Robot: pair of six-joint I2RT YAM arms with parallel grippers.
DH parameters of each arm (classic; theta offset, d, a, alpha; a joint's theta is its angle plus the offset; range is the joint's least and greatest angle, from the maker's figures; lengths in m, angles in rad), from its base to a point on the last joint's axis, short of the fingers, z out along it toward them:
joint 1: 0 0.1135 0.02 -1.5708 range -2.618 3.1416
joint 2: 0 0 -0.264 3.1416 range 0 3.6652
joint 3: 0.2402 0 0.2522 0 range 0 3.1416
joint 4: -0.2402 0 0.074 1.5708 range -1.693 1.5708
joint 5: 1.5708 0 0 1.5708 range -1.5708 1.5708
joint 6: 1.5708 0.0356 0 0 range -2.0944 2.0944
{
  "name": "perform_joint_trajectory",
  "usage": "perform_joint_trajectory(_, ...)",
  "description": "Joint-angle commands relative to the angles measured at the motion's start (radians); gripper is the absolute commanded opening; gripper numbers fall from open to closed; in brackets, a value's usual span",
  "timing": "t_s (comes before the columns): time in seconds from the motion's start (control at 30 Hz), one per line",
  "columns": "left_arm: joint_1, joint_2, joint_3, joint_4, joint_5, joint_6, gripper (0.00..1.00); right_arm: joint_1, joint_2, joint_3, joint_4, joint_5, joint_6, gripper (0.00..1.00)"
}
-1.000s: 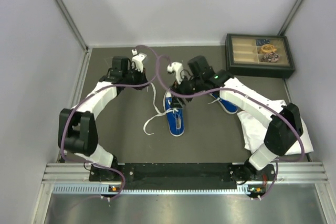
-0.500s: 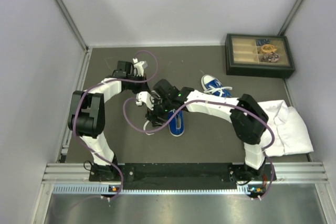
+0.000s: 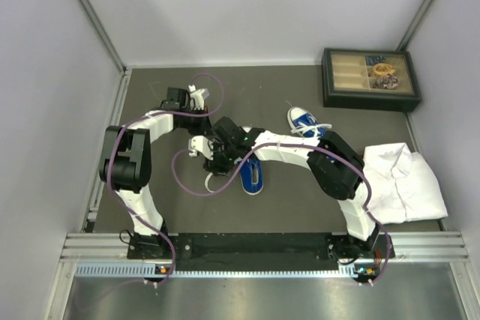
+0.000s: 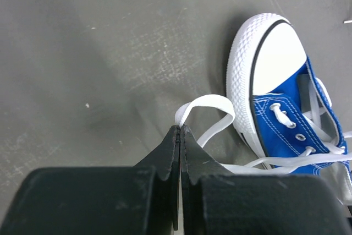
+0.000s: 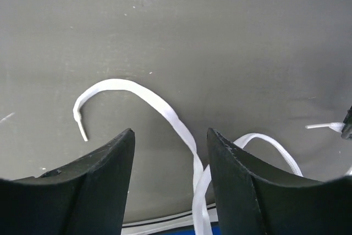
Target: Tie the shoes
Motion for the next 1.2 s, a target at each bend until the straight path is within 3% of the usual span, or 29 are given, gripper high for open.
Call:
perform_joint_trajectory(0.0,0.012,0.009,0.035,0.006,0.028,0.001,0.00,0.018,0.031,0.017,0.053,0.003,-0.067,0.55)
perform_joint_trajectory(0.47,0.016,0.026,0.035,0.004,0.038,0.006,0.00,0.031,0.097,0.001,0.036,0.061,-0.149,0.48)
perform_joint_trajectory(0.57,0.018,0.024,0.035,0.003,0.039,0.007,0.00,0.046,0.094,-0.016,0.036,0.083,-0.163,0.38)
perform_joint_trajectory(0.67,0.021,0.017,0.040,-0.010,0.041,0.016,0.00,0.052,0.065,-0.037,0.030,0.081,-0.151,0.18)
perform_joint_trajectory(0.7,0.021,0.013,0.040,-0.011,0.044,0.025,0.00,0.052,0.054,-0.037,0.027,0.081,-0.143,0.03)
perform_joint_trajectory(0.73,0.022,0.007,0.040,-0.019,0.047,0.029,0.00,0.054,0.040,-0.039,0.027,0.084,-0.137,0.00)
perform_joint_trajectory(1.0,0.035,-0.051,0.032,-0.059,0.071,0.061,0.00,0.009,-0.186,-0.022,-0.046,0.034,0.027,0.00)
perform_joint_trajectory(1.17,0.036,-0.129,0.006,-0.143,0.096,0.191,0.00,-0.024,-0.300,-0.057,-0.124,-0.007,0.146,0.00)
